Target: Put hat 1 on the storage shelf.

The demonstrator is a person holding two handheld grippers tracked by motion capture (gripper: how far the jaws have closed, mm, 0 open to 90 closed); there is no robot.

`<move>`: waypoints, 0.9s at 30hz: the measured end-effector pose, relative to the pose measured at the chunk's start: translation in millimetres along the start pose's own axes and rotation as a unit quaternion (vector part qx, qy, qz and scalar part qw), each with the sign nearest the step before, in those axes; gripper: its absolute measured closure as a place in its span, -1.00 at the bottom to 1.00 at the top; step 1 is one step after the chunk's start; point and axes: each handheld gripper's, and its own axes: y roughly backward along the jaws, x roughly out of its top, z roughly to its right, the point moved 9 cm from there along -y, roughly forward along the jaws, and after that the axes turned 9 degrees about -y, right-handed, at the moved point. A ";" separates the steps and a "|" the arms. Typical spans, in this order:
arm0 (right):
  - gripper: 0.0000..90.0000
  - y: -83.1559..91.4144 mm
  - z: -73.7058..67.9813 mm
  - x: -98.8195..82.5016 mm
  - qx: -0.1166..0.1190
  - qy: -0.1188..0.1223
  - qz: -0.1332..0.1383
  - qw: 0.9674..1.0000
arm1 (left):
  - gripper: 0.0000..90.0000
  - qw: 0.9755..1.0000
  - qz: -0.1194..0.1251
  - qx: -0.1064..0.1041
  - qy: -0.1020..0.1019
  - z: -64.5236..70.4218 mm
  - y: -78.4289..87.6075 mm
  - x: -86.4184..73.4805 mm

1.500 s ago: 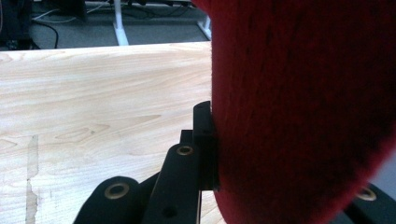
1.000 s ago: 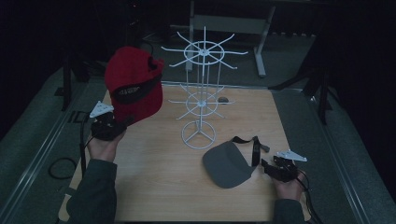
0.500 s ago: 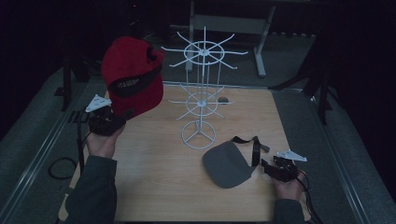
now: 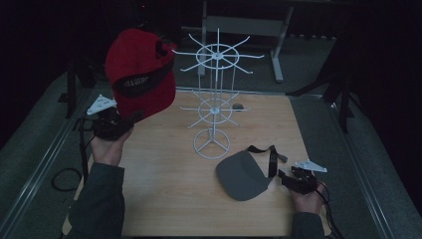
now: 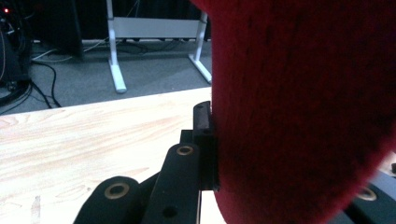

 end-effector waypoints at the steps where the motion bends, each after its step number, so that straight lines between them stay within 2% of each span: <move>1: -0.07 0.0 0.0 0.0 0.000 0.000 0.000 1.000 | 0.90 1.000 0.002 -0.001 0.000 0.6 0.7 1.5; 14: -0.07 0.0 0.0 0.0 0.000 0.000 0.000 1.000 | 0.90 1.000 0.025 -0.007 0.004 7.2 12.3 19.1; 27: -0.07 0.0 0.0 0.0 0.000 0.000 0.000 1.000 | 0.90 0.999 0.035 -0.015 0.004 16.4 19.0 26.2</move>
